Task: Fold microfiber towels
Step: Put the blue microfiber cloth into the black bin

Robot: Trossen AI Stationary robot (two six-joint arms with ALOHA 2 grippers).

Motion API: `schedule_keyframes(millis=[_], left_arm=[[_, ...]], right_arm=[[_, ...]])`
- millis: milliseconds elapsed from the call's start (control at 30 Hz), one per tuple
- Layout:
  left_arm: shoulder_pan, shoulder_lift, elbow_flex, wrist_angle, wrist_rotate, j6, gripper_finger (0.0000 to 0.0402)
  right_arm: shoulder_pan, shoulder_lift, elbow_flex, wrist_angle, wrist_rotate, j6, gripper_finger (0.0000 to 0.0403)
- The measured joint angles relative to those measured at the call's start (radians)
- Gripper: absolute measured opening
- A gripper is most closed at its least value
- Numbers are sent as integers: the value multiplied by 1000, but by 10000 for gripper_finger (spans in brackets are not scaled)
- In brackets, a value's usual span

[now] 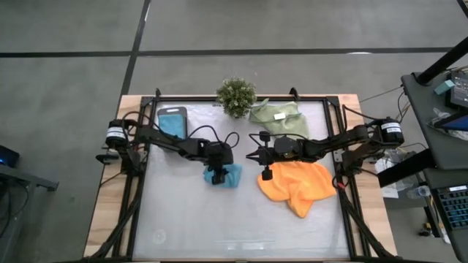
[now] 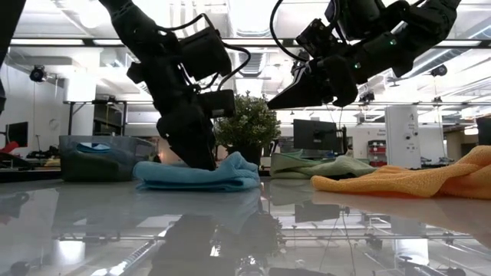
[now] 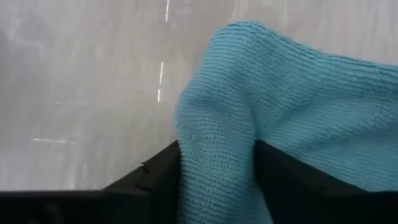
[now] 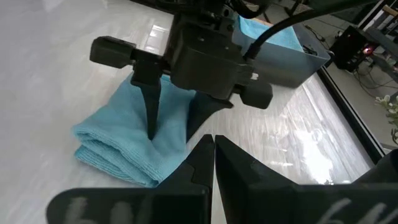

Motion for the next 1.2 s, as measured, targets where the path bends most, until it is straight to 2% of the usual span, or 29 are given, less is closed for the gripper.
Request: schedule_keyframes(millis=[267, 367, 633, 967, 1200], left_arm=[[-40, -8, -1, -3, -127, -45, 43], [-55, -17, -2, -6, -153, -55, 12], [-97, -78, -6, -39, -321, -252, 17], [-133, -142, -8, -46, -362, -369, 17], [-132, -243, -6, -205, -457, -435, 17]], right_arm=[[-2, 0, 0, 3, 0, 0, 9], [-3, 0, 0, 8, 0, -1, 9], [-3, 0, 0, 7, 0, -7, 9], [-4, 0, -1, 8, 2, -31, 9], [-10, 0, -1, 10, 2, -47, 9]])
